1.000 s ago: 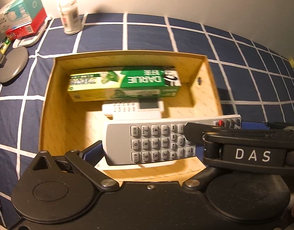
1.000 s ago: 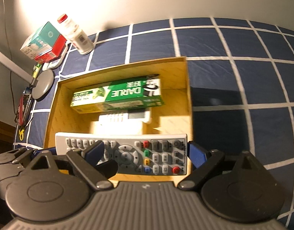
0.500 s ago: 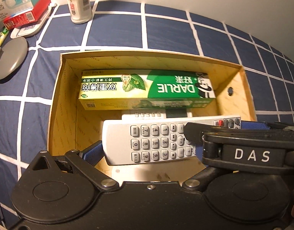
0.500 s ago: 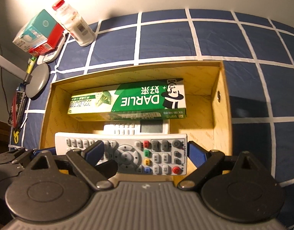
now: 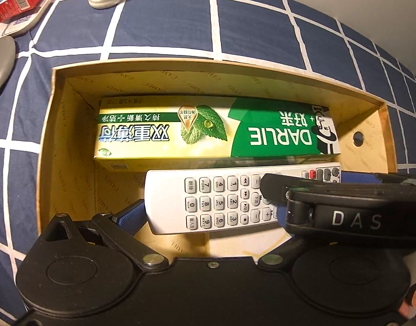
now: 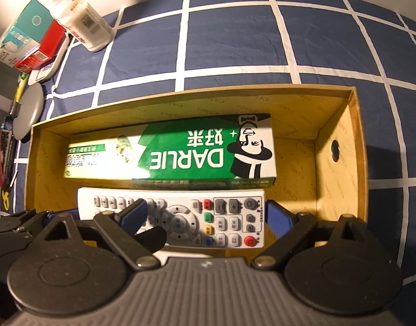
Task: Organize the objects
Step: 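Lower the white remote into the box beside the toothpaste box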
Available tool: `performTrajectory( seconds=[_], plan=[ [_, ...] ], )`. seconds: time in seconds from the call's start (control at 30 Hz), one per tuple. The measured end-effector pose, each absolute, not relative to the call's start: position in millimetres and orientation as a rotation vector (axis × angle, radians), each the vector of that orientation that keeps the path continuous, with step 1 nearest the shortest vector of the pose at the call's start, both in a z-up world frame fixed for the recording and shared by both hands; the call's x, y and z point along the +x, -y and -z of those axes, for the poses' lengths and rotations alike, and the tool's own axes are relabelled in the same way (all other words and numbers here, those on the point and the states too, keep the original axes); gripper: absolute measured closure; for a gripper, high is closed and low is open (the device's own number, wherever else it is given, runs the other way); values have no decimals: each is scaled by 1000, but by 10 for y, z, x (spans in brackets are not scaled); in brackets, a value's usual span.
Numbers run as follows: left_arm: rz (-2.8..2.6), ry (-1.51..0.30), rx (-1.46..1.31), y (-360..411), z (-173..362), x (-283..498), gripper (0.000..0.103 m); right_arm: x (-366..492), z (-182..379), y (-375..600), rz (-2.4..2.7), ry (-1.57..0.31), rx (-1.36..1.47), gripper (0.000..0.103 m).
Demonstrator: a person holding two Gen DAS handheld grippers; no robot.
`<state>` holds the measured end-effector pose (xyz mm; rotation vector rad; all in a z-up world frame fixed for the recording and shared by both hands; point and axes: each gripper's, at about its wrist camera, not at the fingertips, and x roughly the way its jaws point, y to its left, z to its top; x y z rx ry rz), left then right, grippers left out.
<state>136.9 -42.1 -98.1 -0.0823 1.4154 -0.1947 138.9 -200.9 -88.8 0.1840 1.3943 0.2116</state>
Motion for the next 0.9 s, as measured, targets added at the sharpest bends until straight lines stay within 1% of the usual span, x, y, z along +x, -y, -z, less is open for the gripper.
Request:
performTrajectory(
  seconds=[0.27, 0.53, 0.9],
  plan=[
    [207, -1448, -78, 453, 1108, 1496, 3, 1495, 1010, 2038, -197, -1425, 189, 11],
    [212, -1451, -77, 444, 1120, 1511, 2, 1499, 1028, 2037, -201, -1432, 194, 10],
    [184, -1415, -76, 402, 1000, 1443, 1, 1469, 950, 2068, -202, -1410, 212, 11]
  ],
)
